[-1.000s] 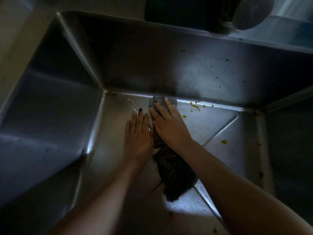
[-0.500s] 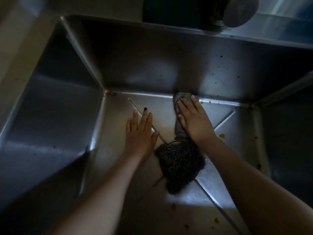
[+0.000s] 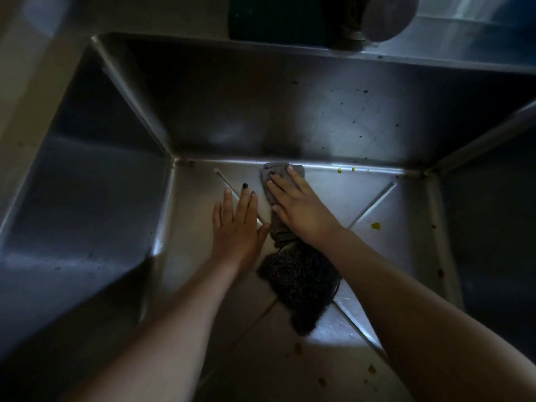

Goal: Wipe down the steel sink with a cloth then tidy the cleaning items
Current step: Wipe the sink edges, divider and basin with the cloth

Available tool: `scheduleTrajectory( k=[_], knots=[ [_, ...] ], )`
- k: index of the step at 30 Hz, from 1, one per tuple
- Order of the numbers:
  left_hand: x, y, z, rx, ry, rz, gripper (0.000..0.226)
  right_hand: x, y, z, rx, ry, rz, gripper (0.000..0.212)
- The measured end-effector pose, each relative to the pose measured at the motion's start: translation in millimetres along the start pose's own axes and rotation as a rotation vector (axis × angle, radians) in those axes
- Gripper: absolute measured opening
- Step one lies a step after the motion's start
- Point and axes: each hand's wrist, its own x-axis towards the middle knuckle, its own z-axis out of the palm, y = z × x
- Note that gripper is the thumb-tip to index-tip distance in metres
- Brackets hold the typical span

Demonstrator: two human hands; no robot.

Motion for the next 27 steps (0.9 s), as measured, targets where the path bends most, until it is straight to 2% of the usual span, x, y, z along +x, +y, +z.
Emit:
scheduleTrajectory(
  k=[7, 12, 14, 19, 22, 27],
  knots=[
    [0.3, 1.6, -0.8, 0.013, 0.007, -0.005, 0.066, -16.8, 43.0, -11.1, -0.09, 0.009, 0.028, 0.053],
    [-0.3, 2.5, -0.4, 0.021, 0.019, -0.008, 0.066, -49.3, 76.4, -23.2, -0.007, 0.008, 0.227, 0.058],
    [0.3, 2.9, -1.4, 0.016, 0.008, -0.011, 0.066, -59.7, 83.5, -25.5, 0.031, 0.05, 0.313, 0.052],
    [-0.2, 5.0, -3.3, 0.006, 0.005, -0.019, 0.065, -70.6, 71.0, -19.6, 0.122, 0.132, 0.469, 0.05],
    [-0.6, 4.8, -1.9, 0.021, 0.01, -0.026, 0.066, -64.9, 57.0, -15.8, 0.082, 0.085, 0.392, 0.062],
    [-0.5, 4.6, -2.6, 0.013, 0.004, -0.018, 0.065, -43.4, 40.0, -11.9, 0.016, -0.039, 0.197, 0.062]
  ],
)
